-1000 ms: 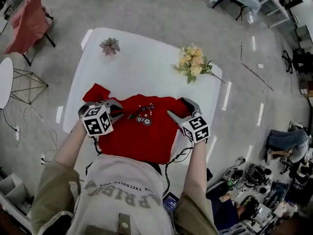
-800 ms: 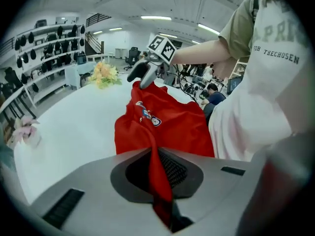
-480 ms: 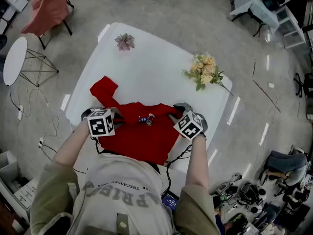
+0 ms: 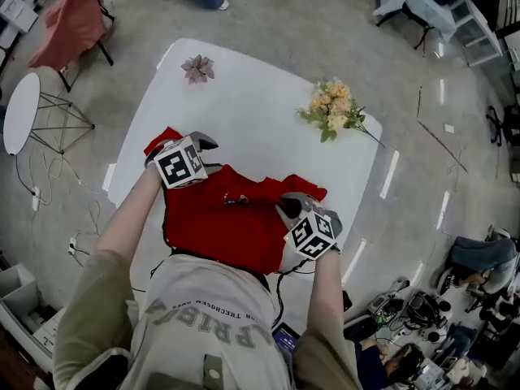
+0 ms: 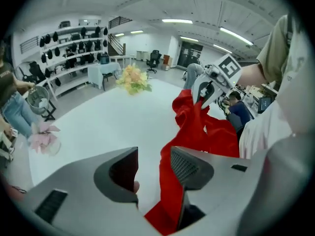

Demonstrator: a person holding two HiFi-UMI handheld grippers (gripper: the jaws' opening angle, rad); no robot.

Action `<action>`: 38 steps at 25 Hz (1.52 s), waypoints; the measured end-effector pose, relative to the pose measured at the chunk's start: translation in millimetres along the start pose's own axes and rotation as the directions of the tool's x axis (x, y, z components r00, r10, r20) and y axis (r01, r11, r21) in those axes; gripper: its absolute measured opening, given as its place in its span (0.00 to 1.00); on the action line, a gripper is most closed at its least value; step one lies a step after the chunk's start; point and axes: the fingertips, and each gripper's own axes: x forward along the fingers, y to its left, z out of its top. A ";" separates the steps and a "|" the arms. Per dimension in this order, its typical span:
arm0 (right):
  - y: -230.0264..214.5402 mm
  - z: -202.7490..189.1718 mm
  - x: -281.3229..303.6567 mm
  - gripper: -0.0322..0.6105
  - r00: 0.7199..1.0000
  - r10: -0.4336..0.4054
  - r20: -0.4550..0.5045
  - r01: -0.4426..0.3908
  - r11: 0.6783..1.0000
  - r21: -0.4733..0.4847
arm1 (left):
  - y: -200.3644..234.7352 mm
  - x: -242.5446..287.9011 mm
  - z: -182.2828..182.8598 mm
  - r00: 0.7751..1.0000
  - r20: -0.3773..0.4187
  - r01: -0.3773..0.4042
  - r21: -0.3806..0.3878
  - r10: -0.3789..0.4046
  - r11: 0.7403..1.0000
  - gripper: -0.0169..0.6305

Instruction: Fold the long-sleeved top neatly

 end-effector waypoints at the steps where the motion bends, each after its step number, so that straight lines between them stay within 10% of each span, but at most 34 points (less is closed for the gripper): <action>1: 4.8 -1.1 -1.3 0.10 1.000 0.001 0.002 -0.001 1.000 0.011 | -5.2 11.8 -2.5 0.998 -0.045 0.045 0.011 -0.044 0.999 0.34; 7: 19.8 -5.8 -4.3 0.10 1.000 -0.010 0.007 0.009 0.998 0.057 | -44.2 47.3 -22.2 0.955 -0.209 0.224 0.046 -0.210 0.974 0.34; 13: 29.6 -6.0 -11.3 0.12 0.998 0.045 0.031 -0.050 0.986 0.161 | -47.7 45.1 -24.9 0.964 -0.170 0.212 0.030 -0.204 0.977 0.11; 16: 22.5 8.3 -29.3 0.36 0.985 0.095 0.144 -0.134 0.945 0.299 | -51.5 38.2 -25.5 0.971 -0.154 0.194 0.078 -0.181 0.978 0.09; 20: -23.8 21.1 -52.3 0.36 0.973 -0.006 0.231 -0.076 0.935 0.345 | -52.9 15.6 -15.5 0.992 -0.088 0.111 0.197 -0.095 0.974 0.08; 26: -53.4 10.9 -7.8 0.36 0.988 0.123 0.095 -0.147 0.939 0.310 | -57.8 -17.1 -3.4 0.999 -0.015 0.037 0.290 -0.034 0.956 0.08; 38: -43.6 -2.6 50.3 0.33 0.921 0.345 -0.182 -0.311 0.931 0.191 | -54.0 -29.4 0.3 1.000 0.027 0.004 0.309 -0.013 0.951 0.08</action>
